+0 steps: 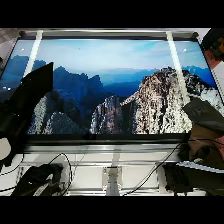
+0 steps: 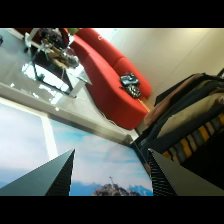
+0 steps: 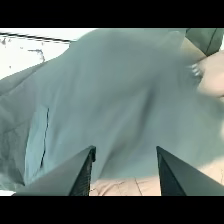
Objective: Fold the clothes and pants, and hang the long-sleeved shirts on hangers.
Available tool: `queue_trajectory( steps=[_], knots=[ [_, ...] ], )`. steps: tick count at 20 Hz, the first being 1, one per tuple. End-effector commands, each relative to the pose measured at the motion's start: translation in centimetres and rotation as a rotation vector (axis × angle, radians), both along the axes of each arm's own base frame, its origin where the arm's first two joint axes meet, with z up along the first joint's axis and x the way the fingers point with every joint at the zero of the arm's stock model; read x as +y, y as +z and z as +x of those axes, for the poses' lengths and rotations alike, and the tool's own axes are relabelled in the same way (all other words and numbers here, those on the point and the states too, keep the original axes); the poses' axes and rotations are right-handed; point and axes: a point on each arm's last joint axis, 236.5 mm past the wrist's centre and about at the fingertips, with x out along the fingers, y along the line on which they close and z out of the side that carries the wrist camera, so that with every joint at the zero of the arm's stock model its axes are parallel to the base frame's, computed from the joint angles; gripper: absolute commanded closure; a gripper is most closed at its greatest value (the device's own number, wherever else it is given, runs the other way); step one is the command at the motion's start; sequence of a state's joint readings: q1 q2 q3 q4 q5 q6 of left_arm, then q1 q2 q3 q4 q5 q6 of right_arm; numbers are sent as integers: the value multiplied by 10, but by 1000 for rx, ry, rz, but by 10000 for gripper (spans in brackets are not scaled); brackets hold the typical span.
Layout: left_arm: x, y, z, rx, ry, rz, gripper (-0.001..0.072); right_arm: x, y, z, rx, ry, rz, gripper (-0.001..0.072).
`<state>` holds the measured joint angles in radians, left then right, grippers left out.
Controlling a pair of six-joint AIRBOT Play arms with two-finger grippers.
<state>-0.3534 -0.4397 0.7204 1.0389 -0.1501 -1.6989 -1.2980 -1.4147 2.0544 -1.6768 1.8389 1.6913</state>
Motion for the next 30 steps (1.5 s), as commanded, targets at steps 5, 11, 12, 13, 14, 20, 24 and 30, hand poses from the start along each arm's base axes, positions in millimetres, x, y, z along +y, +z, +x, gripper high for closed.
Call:
queue_trajectory(
  steps=[5, 11, 12, 13, 14, 20, 24, 30],
  knots=[
    [2, 0, 0, -13, 12, 28, 184, 23, 13, 79, -301, 175, 43, 511],
    [40, 41, -1, -141, 163, 160, 702, 198, 158, 272, -1169, 934, 243, 706],
    [49, 52, -2, -155, 193, 187, 703, 242, 174, 284, -1231, 1058, 315, 706],
    [58, 60, -2, -145, 221, 210, 703, 280, 182, 292, -1262, 1153, 384, 706],
    [65, 66, -2, -122, 238, 226, 703, 316, 186, 299, -1269, 1237, 443, 706],
    [83, 84, -22, -79, 277, 266, 702, 450, 176, 322, -1207, 1500, 555, 705],
    [84, 93, -34, -108, 283, 260, 702, 489, 172, 318, -1179, 1574, 594, 704],
    [84, 93, -35, -111, 283, 259, 702, 501, 172, 315, -1175, 1600, 615, 704]
  ],
)
